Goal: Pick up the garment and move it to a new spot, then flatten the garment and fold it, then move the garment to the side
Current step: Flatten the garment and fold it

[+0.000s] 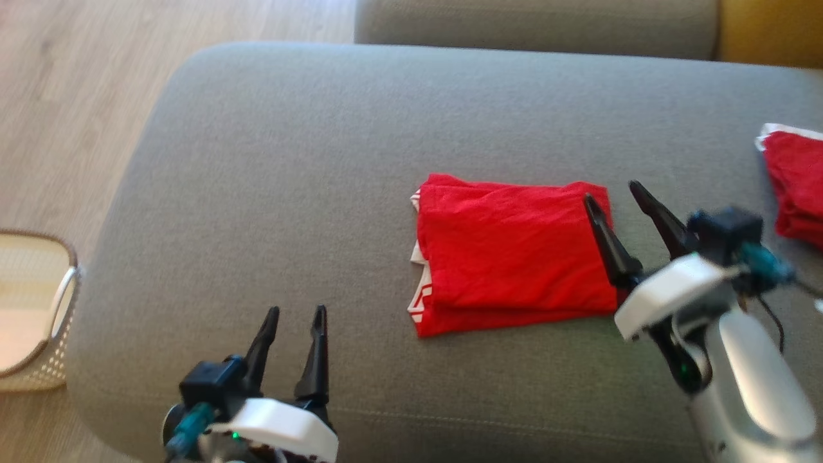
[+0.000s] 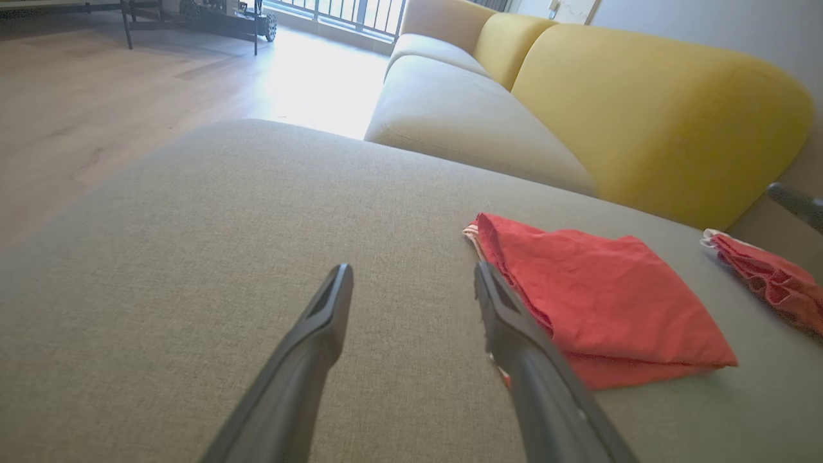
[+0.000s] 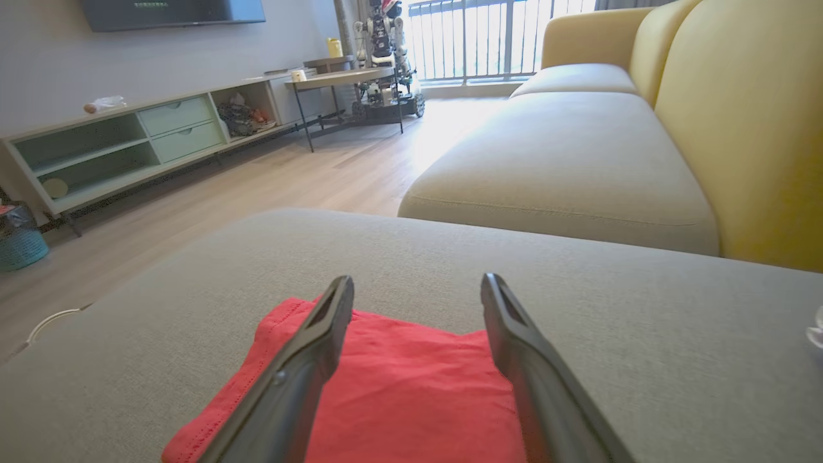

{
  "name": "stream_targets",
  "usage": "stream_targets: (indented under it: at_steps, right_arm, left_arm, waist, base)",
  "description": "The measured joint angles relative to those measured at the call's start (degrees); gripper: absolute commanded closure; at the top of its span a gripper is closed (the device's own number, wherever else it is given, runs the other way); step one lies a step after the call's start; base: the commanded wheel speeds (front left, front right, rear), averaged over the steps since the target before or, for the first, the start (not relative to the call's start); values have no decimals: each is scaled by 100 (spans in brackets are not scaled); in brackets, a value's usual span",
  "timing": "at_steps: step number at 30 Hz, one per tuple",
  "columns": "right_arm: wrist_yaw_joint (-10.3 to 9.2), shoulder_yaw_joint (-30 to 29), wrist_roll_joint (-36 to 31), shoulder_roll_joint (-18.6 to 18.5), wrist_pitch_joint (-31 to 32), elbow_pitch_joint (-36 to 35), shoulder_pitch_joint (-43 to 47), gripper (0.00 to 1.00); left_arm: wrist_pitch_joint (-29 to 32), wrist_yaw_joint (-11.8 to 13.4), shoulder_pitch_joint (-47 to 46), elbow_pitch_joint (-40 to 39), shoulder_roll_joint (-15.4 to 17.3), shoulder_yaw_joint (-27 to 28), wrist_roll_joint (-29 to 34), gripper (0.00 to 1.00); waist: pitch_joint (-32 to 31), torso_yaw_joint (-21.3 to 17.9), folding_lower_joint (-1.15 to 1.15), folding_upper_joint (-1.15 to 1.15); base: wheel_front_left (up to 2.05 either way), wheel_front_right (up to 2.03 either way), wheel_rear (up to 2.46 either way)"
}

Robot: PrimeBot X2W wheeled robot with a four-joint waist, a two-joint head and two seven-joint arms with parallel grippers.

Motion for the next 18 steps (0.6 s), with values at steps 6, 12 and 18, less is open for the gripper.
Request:
stream_targets:
  at_steps: [6,12,18]
  right_arm:
    - [0,-390,-530,323,-754,-214,663,0]
    - [0,-681,-700,569,-947,-454,1437,0]
    - [0,-708,-687,589,-948,-802,2013,0]
  left_arm:
    - [0,2,384,-279,-34,466,257,0]
    - [0,-11,753,-482,-98,810,608,0]
    - [0,-259,991,-495,-278,1087,781,0]
  waist:
    - [-265,-204,0,0]
    - [-524,-469,0,0]
    - [-725,-675,0,0]
  base:
    - [0,0,0]
    - [0,0,0]
    - [0,0,0]
